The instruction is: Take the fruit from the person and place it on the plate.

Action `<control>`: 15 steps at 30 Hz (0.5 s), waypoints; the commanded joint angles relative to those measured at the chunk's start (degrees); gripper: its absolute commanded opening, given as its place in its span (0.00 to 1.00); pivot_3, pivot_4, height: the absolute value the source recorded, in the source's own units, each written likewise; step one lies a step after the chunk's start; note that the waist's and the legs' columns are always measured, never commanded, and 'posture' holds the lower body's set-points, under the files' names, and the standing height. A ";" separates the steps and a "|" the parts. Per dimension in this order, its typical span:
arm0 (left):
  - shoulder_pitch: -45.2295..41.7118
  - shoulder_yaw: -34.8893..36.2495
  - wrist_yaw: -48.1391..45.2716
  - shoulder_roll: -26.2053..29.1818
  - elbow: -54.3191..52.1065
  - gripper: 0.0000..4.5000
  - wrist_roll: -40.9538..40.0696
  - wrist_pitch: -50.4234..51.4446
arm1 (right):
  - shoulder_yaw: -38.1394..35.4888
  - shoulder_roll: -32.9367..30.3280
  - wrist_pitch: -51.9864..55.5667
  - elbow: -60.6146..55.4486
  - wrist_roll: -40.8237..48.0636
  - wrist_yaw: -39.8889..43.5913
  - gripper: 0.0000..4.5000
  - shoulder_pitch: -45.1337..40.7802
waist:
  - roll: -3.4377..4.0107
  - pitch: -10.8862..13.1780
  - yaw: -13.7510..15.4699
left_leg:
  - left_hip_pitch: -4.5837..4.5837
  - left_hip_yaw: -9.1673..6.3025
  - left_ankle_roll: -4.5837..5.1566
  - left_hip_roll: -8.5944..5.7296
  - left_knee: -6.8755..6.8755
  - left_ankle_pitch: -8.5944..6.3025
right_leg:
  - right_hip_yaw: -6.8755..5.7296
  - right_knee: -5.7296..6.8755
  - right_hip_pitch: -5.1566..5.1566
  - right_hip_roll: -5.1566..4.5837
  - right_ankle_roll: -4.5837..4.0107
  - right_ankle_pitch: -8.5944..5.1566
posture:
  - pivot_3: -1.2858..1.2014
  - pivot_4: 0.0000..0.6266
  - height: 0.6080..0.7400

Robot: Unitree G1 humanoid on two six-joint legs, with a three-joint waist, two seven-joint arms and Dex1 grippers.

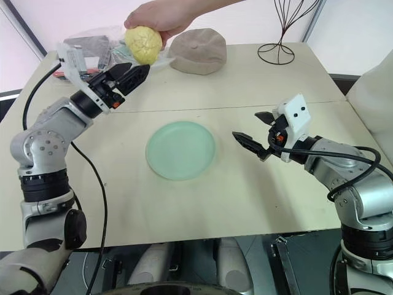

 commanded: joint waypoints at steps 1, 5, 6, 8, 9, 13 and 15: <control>-3.58 1.74 3.13 -1.29 1.87 0.99 -1.23 0.34 | -0.47 0.26 -1.21 -1.60 0.22 -0.38 1.00 -1.08 | 0.00 0.00 0.01 | 0.01 0.00 0.00 0.00 0.00 0.00 | 0.01 0.00 0.00 0.01 0.00 0.00 | 0.52 0.24 1.00; -6.55 1.96 4.64 -2.62 5.21 0.99 -0.73 -0.61 | -0.47 0.36 -1.31 -1.74 0.19 -0.67 1.00 -1.10 | -0.01 0.00 0.07 | -0.01 0.00 0.00 0.00 0.01 0.00 | 0.01 0.00 0.00 0.01 0.00 0.00 | 0.52 0.24 1.00; -6.85 1.84 4.62 -2.63 5.61 0.99 -0.46 -0.87 | -0.53 0.36 -1.30 -1.76 0.20 -0.74 1.00 -1.10 | -0.01 0.00 0.07 | 0.00 0.00 0.00 -0.01 0.00 0.00 | 0.01 0.00 0.01 0.01 0.00 0.00 | 0.52 0.24 1.00; -7.40 1.68 4.67 -2.69 6.63 0.99 0.12 -1.63 | -0.68 0.34 -1.26 -1.97 0.27 -0.94 1.00 -0.95 | -0.01 0.00 0.07 | 0.00 0.00 0.00 0.00 0.00 0.00 | 0.01 0.00 0.00 0.01 0.00 0.00 | 0.52 0.24 1.00; -7.71 1.42 4.58 -2.70 7.36 0.99 0.71 -2.30 | -0.76 0.30 -1.26 -2.05 0.27 -1.03 1.00 -0.84 | -0.01 0.00 0.07 | 0.00 0.00 0.00 0.00 0.00 0.00 | 0.01 0.00 0.00 0.01 0.00 0.00 | 0.52 0.24 1.00; -8.35 1.05 4.40 -2.96 8.94 0.99 1.69 -3.90 | -1.02 0.21 -1.31 -2.33 0.29 -1.32 1.00 -0.50 | -0.01 0.00 0.07 | 0.00 0.00 0.00 -0.01 0.00 0.00 | 0.01 0.00 0.00 0.01 0.00 0.00 | 0.52 0.24 1.00; -8.86 1.01 4.48 -3.05 9.93 0.99 2.47 -4.96 | -1.10 0.15 -1.34 -2.33 0.25 -1.41 1.00 -0.41 | -0.01 0.00 0.05 | 0.00 0.00 0.00 0.00 0.00 0.00 | 0.01 0.00 0.00 0.01 0.00 0.00 | 0.52 0.24 1.00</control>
